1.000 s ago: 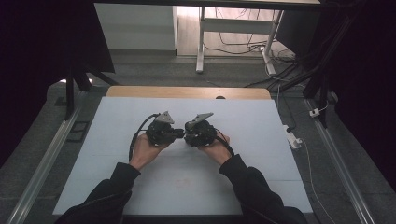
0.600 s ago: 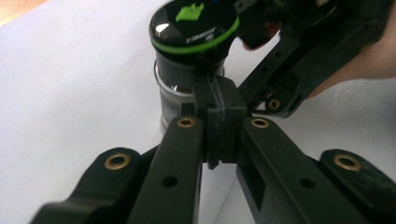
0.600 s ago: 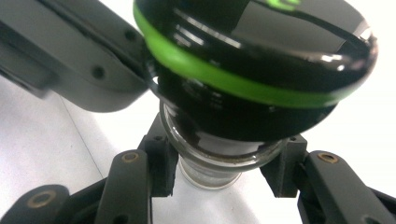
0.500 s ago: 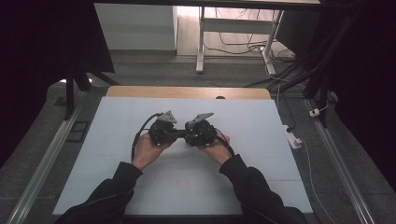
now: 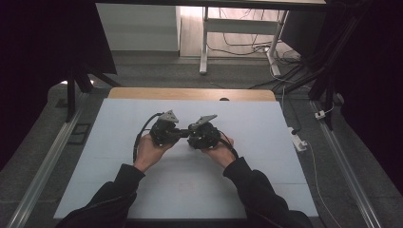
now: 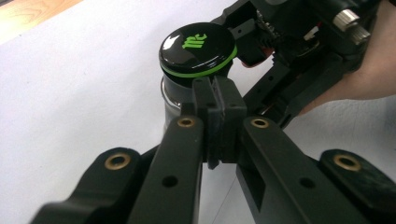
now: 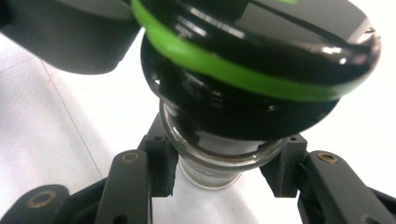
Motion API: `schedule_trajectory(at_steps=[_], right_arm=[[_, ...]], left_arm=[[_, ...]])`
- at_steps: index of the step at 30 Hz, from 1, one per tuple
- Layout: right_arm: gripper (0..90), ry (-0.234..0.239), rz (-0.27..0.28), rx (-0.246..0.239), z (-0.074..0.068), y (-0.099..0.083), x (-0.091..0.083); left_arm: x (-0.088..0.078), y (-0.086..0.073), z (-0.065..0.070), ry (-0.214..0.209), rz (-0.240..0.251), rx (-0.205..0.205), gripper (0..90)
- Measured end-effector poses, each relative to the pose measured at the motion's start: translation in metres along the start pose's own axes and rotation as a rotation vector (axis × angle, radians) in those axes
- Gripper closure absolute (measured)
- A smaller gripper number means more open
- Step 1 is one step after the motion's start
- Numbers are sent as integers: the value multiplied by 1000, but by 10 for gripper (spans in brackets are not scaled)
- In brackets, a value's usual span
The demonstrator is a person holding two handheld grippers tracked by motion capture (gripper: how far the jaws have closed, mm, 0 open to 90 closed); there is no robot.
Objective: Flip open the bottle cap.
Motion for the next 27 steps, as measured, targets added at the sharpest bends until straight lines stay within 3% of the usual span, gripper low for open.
schedule_trajectory(at_steps=[16, 27], right_arm=[[522, 1, 5, 12, 0, 0, 0], [522, -4, 4, -3, -1, 0, 0]], left_arm=[[-3, 8, -8, 9, 14, -20, 887], [-10, 20, -27, 62, 58, -59, 886]])
Point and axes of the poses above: each handheld gripper's, and its own axes: x roughly forward along the jaws, y roughly out of its top, z roughly to its right, the point moved 9 cm from there along x, roughly forward along the jaws, and after that the axes turned 12 degrees about x, right-handed, at the moved point
